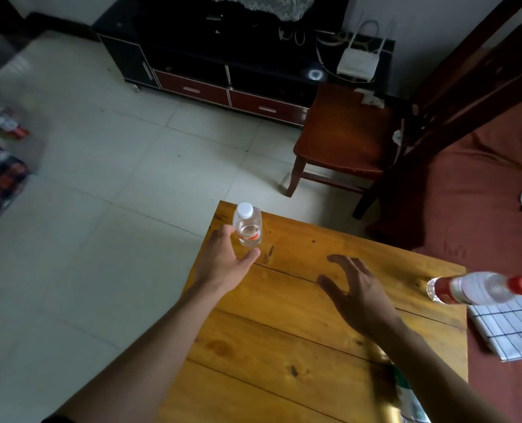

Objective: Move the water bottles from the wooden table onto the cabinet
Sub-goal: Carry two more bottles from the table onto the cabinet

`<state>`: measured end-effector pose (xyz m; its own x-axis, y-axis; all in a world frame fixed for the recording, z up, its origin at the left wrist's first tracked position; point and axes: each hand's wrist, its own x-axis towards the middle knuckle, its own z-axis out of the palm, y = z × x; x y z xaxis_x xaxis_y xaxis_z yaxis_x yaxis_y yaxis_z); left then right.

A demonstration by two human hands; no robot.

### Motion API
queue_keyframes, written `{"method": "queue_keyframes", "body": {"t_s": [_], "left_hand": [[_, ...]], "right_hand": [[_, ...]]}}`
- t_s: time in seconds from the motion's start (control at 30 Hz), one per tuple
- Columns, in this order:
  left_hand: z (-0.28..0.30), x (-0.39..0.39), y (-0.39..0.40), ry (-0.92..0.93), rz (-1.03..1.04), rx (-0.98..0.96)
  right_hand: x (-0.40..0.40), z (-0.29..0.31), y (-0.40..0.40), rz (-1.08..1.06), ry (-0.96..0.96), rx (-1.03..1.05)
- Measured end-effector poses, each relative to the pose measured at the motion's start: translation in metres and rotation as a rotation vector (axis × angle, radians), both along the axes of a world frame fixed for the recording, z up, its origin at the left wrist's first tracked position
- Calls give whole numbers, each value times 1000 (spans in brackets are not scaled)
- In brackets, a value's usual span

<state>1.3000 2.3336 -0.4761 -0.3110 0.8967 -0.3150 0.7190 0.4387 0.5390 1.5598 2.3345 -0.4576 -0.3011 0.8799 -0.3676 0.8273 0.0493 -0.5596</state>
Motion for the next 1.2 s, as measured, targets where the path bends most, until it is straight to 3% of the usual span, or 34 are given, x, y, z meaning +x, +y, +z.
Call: {"method": "queue_keyframes", "body": {"t_s": [0.33, 0.47, 0.9, 1.2], "left_hand": [[-38, 19, 48, -35, 261, 277], [-54, 21, 48, -57, 296, 302], [-52, 47, 18, -45, 158, 286], [-46, 113, 6, -61, 53, 305]], "right_hand": [[-5, -30, 7, -22, -10, -25], [6, -40, 5, -50, -29, -34], [48, -20, -13, -177, 66, 37], [103, -9, -47, -277, 87, 42]]}}
